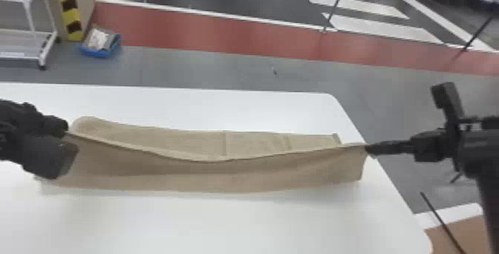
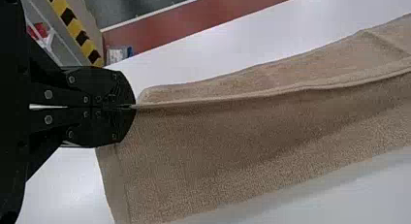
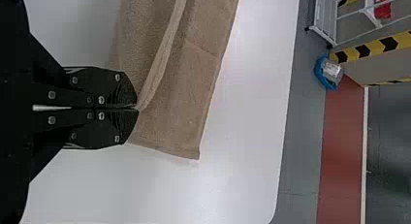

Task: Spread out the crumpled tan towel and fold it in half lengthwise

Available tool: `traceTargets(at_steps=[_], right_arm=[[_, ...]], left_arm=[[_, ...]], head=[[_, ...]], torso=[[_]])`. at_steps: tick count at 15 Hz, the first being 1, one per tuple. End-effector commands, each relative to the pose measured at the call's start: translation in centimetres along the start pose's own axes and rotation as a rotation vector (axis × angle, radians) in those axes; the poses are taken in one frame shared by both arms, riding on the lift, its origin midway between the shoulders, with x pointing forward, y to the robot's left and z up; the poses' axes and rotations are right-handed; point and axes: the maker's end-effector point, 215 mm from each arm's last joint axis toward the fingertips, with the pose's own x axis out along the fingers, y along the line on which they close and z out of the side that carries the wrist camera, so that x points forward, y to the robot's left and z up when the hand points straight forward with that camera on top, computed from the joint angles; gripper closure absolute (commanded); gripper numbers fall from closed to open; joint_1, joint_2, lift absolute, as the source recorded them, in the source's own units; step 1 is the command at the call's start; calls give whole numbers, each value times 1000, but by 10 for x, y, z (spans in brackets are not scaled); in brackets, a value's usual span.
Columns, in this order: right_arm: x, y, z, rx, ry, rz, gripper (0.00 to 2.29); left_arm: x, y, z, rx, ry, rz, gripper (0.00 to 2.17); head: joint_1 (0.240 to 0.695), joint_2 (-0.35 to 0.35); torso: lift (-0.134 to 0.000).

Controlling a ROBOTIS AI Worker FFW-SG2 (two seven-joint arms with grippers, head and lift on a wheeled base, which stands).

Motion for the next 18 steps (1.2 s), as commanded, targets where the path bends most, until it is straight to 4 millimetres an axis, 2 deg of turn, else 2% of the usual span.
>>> traceTargets(at_steps=[1,4,7,9,18], right_arm=[[6,-2,15,42,-6,14,1538],[20,-13,20,116,22,16,1538],[32,-27,10,193,57,18,1538],[38,-28,4,209,75,24,1538],[46,-24,32,221,69,31,1538]], left_arm=[[18,8,1,5,-5,-23,2054],[35,18,-12,-11,9,-46,2054],[50,23,-26,-21,22,-72,2054],[55,20,-33,-19,28,-85,2054],[71,22,-40,-4,22,-102,2054]], head=[[695,-323],[695,-318],[695,-312],[695,-308],[695,-283]], torso=[[-124],[-124],[-124],[-124],[-124]])
